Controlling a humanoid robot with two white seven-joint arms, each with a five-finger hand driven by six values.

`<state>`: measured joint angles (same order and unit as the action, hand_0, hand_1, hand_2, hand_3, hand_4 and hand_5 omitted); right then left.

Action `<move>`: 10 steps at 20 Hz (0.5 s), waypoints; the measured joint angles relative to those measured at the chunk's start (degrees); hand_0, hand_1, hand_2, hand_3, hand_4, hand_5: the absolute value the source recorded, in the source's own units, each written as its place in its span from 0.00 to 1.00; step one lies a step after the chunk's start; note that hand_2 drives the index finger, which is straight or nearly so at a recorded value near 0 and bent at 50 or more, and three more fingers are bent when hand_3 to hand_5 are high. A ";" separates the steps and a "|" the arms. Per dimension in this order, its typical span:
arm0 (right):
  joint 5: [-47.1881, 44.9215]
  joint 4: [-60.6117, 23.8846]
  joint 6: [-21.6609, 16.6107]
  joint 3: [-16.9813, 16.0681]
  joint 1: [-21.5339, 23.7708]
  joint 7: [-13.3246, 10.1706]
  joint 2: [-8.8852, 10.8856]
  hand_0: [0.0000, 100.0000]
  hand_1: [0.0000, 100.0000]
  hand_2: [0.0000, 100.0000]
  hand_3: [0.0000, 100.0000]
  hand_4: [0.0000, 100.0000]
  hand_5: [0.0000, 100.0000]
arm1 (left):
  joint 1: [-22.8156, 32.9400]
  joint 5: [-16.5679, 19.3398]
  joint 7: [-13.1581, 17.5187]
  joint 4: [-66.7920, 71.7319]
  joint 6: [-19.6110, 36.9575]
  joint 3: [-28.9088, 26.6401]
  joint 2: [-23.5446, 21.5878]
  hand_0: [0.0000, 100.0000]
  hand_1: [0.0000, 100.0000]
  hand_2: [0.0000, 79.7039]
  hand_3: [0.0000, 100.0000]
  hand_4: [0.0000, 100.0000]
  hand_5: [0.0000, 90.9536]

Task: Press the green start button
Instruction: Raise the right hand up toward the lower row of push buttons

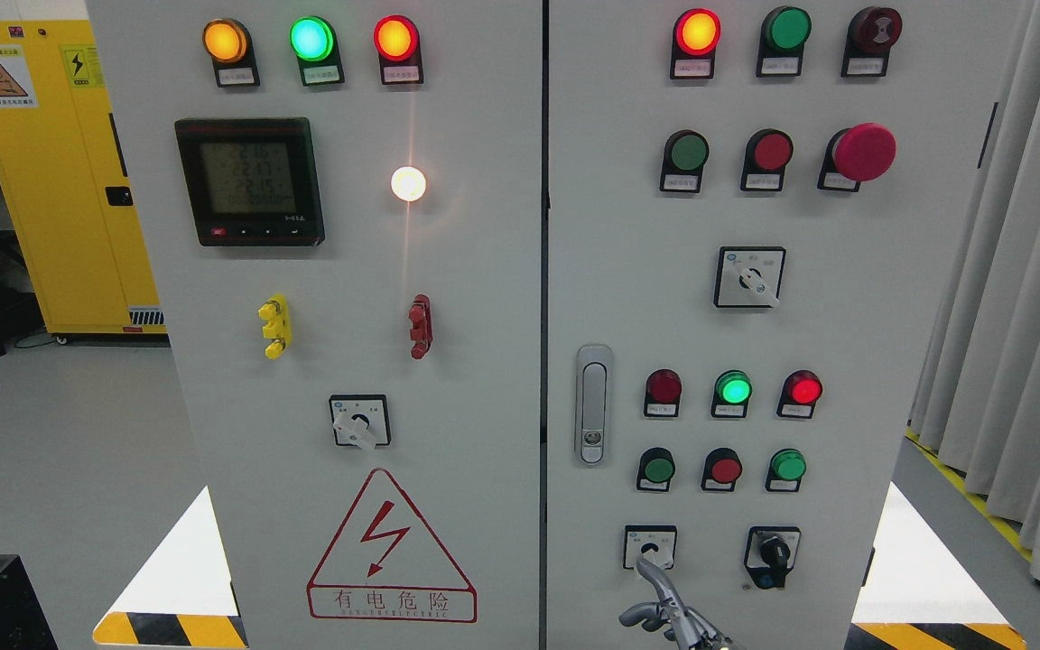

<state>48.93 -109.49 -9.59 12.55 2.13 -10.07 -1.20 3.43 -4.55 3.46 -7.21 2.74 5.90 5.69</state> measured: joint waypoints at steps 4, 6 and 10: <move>2.91 -0.26 0.59 -0.79 -1.11 0.65 0.38 0.68 0.85 0.00 0.97 0.99 1.00 | 0.00 -0.01 -0.02 0.00 0.00 0.00 0.00 0.12 0.56 0.00 0.00 0.00 0.00; 4.09 -0.33 0.91 -1.06 -1.41 1.60 0.52 0.68 0.85 0.00 0.97 0.99 1.00 | 0.00 -0.01 -0.02 0.00 0.00 0.00 0.00 0.12 0.56 0.00 0.00 0.00 0.00; 5.79 -0.25 1.29 -1.50 -3.44 3.26 0.72 0.70 0.85 0.00 0.98 0.99 1.00 | 0.00 -0.02 -0.02 0.00 0.00 0.00 0.00 0.12 0.56 0.00 0.00 0.00 0.00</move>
<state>54.72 -109.74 -8.30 11.05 -1.31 -6.82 -0.48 3.43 -4.57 3.45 -7.21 2.74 5.90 5.69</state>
